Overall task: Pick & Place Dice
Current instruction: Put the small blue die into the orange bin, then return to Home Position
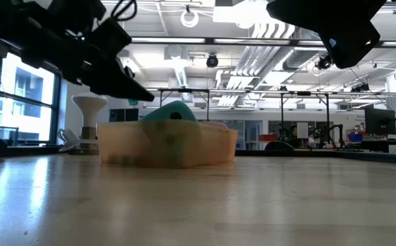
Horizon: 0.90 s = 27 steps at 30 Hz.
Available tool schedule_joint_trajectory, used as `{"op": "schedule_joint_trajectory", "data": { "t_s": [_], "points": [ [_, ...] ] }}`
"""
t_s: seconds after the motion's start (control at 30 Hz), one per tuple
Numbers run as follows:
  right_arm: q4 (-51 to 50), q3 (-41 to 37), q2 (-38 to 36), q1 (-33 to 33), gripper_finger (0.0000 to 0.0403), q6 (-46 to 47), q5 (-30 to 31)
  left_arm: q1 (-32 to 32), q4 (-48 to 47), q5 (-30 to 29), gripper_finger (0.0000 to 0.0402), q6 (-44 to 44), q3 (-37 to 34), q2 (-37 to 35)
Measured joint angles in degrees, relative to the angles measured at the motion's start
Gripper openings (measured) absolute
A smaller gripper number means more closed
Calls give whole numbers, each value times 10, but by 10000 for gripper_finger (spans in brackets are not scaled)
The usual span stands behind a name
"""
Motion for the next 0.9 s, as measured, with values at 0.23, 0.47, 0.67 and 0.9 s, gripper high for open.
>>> {"op": "schedule_joint_trajectory", "data": {
  "t_s": [0.23, 0.47, 0.67, 0.9],
  "points": [
    [-2, 0, 0, 0, 272, -1, 0, 22, -4, 30, 62, 21, 0, 2],
    [-2, 0, 0, 0, 272, -1, 0, 22, -7, -20, 90, -17, 0, 2],
    [-2, 0, 0, 0, 272, -1, 0, 22, -5, -35, 126, -19, 0, 2],
    [-2, 0, 0, 0, 272, -1, 0, -7, 12, -39, 197, -49, 0, -6]
  ]
}}
